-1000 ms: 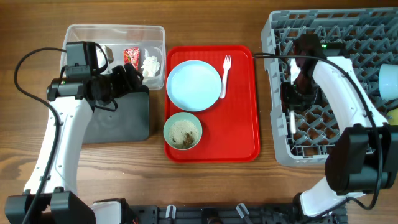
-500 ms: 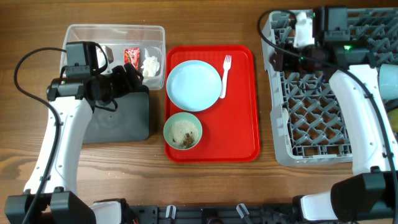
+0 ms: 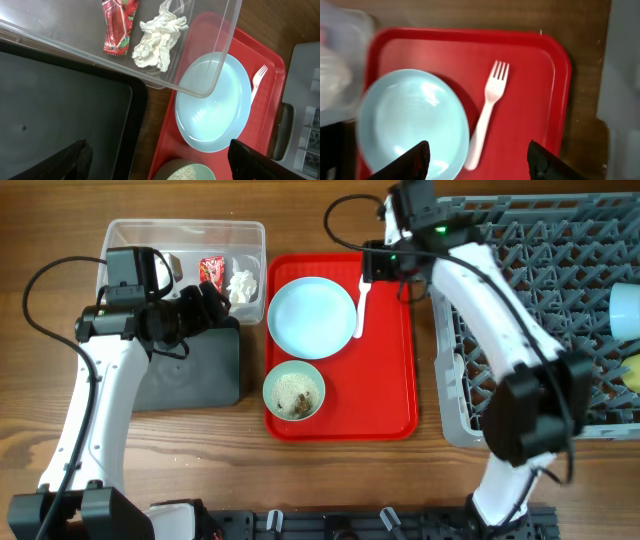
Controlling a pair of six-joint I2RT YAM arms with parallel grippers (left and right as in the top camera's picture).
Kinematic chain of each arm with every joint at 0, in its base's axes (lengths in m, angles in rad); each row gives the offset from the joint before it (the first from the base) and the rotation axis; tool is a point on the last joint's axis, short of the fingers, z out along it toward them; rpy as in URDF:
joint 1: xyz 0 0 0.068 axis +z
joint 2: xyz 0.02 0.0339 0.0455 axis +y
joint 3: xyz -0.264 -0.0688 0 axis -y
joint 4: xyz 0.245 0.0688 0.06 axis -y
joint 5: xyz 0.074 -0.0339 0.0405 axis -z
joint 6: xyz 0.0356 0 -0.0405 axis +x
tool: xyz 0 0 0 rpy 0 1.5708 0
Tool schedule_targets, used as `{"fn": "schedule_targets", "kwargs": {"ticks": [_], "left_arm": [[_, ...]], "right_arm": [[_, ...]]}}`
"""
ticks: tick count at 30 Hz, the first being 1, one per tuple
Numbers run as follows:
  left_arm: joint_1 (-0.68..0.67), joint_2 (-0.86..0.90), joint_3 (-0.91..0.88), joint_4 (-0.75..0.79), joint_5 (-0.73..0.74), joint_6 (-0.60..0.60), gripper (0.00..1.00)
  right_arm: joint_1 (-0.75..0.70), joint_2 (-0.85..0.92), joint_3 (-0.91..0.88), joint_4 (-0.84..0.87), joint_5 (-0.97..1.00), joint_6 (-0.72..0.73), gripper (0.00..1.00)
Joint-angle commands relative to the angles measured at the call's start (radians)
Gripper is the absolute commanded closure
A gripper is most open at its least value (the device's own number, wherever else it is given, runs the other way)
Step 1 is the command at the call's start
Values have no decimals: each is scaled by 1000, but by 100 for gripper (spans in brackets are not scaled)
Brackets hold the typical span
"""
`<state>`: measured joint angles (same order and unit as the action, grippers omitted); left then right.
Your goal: Sort waste into correct bins and load items into the dishwasher rack
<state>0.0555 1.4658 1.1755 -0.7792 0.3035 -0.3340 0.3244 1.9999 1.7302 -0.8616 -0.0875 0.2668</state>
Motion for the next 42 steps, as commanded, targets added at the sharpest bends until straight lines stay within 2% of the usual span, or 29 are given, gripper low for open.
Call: {"fn": "schedule_targets", "kwargs": {"ticks": [1, 8, 19, 21, 28, 29, 31, 38, 42], "left_arm": [[5, -14, 1, 0, -6, 13, 12], [5, -14, 1, 0, -6, 13, 11], [5, -14, 1, -1, -6, 13, 11], [5, -14, 1, -2, -6, 13, 11], [5, -14, 1, -4, -6, 13, 11], [5, -14, 1, -4, -6, 13, 11], [5, -14, 1, -4, -6, 13, 11], [5, -14, 1, -4, -6, 13, 11], [5, -14, 1, -4, -6, 13, 11]], "right_arm": [[22, 103, 11, 21, 47, 79, 36], [72, 181, 11, 28, 174, 164, 37], [76, 269, 11, 59, 170, 259, 39], [76, 280, 11, 44, 174, 259, 48], [58, 298, 11, -8, 158, 237, 67], [55, 297, 11, -7, 121, 185, 75], [50, 297, 11, -15, 109, 174, 83], [41, 292, 11, -50, 108, 172, 95], [41, 264, 11, -66, 105, 147, 96]]}}
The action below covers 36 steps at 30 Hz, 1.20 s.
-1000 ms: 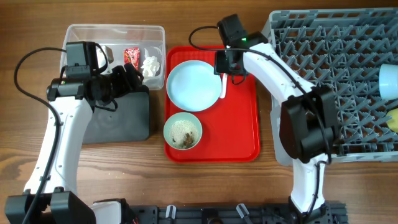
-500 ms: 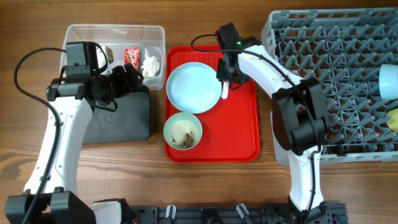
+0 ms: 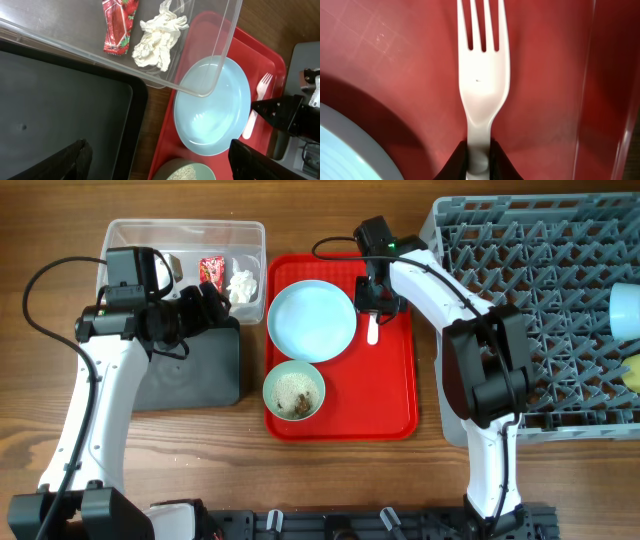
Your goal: Sort waste into correct bins and load items into the dishwasher rack
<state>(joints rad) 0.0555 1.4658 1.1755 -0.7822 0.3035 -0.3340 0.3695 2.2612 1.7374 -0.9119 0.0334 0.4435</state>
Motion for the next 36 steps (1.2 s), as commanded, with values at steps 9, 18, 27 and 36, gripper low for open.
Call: {"fn": "schedule_targets", "kwargs": {"ticks": [9, 18, 27, 36], "left_arm": [[5, -14, 1, -1, -6, 13, 11], [5, -14, 1, -1, -6, 13, 11], [5, -14, 1, -1, -6, 13, 11], [5, -14, 1, -8, -6, 13, 11]], "right_arm": [[-5, -174, 3, -75, -69, -151, 96], [-33, -270, 3, -138, -82, -204, 83], [-18, -197, -45, 43, -140, -147, 47], [0, -24, -45, 201, -76, -58, 39]]}}
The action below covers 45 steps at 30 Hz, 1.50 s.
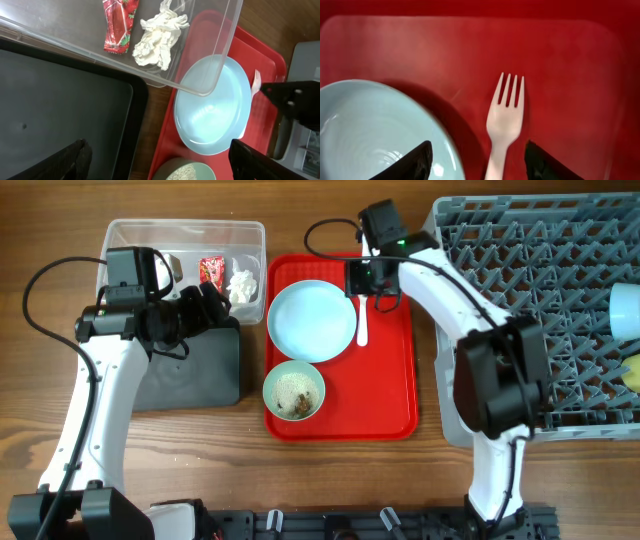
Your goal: Sort waste into correct bins and load items into the dishwasher rack
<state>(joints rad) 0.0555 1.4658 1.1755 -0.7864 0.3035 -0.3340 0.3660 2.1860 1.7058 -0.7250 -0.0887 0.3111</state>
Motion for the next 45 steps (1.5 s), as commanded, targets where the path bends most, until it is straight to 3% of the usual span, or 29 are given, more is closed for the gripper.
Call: {"fn": "schedule_targets", "kwargs": {"ticks": [1, 11, 18, 30, 35, 45], "left_arm": [[5, -14, 1, -4, -6, 13, 11], [5, -14, 1, -5, -6, 13, 11], [5, -14, 1, -5, -6, 13, 11], [5, -14, 1, -5, -6, 13, 11], [5, -14, 1, -4, -6, 13, 11], [5, -14, 1, -4, -6, 13, 11]], "right_arm": [[3, 63, -14, 27, 51, 84, 38], [3, 130, -14, 54, 74, 110, 40], [3, 132, -14, 19, 134, 111, 71], [3, 124, -9, -45, 133, 110, 76], [3, 78, -8, -71, 133, 107, 96], [3, -10, -8, -118, 108, 72, 96]]}}
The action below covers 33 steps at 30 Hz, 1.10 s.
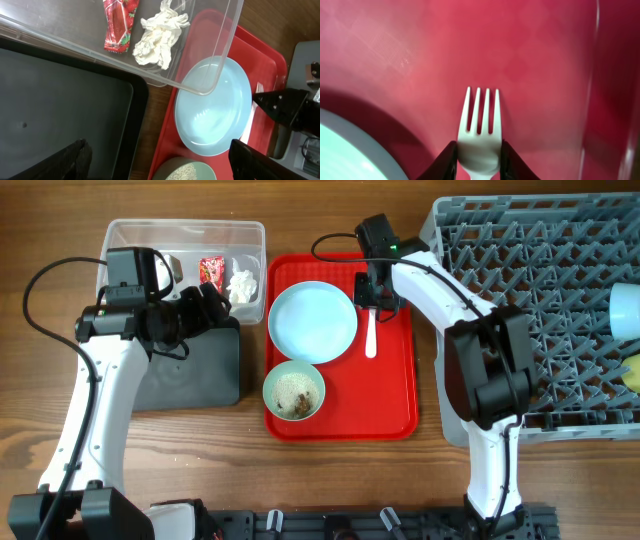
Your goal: Sort waste into correct bins and load items into the dishwasher rack
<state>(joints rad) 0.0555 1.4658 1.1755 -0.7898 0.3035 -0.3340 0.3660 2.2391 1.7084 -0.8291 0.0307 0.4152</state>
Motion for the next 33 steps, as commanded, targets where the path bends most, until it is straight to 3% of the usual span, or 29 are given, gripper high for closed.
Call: {"fn": "schedule_targets", "kwargs": {"ticks": [1, 10, 11, 12, 13, 24, 28, 30, 33], "left_arm": [[5, -14, 1, -1, -6, 13, 11], [5, -14, 1, -1, -6, 13, 11], [5, -14, 1, -1, -6, 13, 11], [5, -14, 1, -1, -6, 13, 11], [5, -14, 1, -3, -6, 13, 11], [5, -14, 1, -11, -6, 13, 10], [5, -14, 1, -11, -6, 13, 10], [5, -14, 1, -11, -6, 13, 10], [5, -14, 1, -12, -6, 13, 10]], "right_arm": [[3, -77, -11, -18, -32, -54, 96], [-2, -208, -11, -91, -61, -153, 95], [-2, -204, -11, -91, -61, -151, 92], [-2, -199, -11, -90, -62, -146, 77], [-2, -192, -14, -87, -60, -136, 71], [3, -63, -14, -30, 127, 13, 69], [20, -62, -14, 6, 100, 33, 64], [30, -53, -15, 17, 101, 34, 57], [31, -31, -15, 16, 100, 59, 55]]}}
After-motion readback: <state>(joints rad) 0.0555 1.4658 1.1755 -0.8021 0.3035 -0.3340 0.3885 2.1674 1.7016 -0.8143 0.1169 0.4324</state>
